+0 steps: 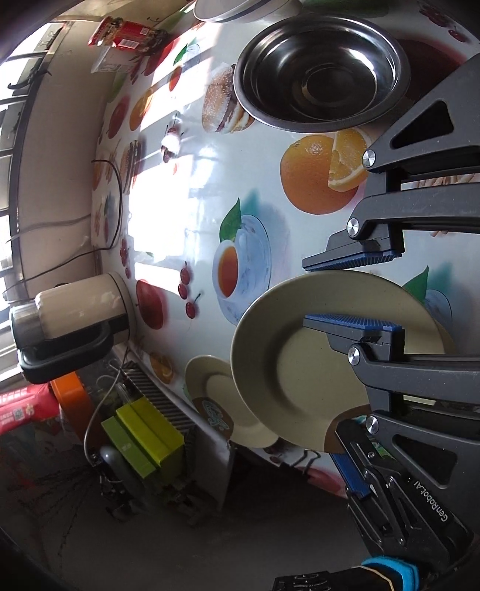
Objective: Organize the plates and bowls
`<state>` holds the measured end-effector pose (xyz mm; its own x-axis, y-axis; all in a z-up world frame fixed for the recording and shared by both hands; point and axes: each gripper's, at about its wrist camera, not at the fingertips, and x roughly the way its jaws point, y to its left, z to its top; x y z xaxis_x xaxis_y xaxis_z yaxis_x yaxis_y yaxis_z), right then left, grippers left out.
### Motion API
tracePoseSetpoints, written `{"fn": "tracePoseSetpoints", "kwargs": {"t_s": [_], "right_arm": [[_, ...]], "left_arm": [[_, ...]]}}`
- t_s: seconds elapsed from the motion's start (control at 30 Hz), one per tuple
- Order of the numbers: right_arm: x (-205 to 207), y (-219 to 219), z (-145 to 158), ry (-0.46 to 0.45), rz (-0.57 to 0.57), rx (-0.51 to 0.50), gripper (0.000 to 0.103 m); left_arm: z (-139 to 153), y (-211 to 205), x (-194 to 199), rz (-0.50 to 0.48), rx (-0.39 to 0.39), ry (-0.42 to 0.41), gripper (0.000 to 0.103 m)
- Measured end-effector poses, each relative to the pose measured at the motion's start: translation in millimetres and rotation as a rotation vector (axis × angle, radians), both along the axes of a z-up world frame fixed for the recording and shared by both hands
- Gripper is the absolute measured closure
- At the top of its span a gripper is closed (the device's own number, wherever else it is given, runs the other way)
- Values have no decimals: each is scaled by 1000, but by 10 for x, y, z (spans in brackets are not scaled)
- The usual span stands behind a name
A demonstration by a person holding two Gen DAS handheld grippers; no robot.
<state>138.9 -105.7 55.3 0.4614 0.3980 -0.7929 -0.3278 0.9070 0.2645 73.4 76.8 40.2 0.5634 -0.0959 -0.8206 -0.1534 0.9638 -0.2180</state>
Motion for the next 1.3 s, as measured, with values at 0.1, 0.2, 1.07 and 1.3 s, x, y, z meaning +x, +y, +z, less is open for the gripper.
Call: {"fn": "tracePoseSetpoints", "kwargs": {"t_s": [0.1,0.2,1.07,1.3], "right_arm": [[-46,51,-43,7,13,-5,80],[-95,103,-77,11,23,-11,80],[-226,257,-240,29,49,-40,80],[-221,244,-245,31,44,-40,79]], "left_arm": [[-28,31,-55,10,2,7,72],[-55,61,-106,18,2,13,72],[-195,108,-235,43,13,47,72],[-191,117,-240,48,3,46,72]]}}
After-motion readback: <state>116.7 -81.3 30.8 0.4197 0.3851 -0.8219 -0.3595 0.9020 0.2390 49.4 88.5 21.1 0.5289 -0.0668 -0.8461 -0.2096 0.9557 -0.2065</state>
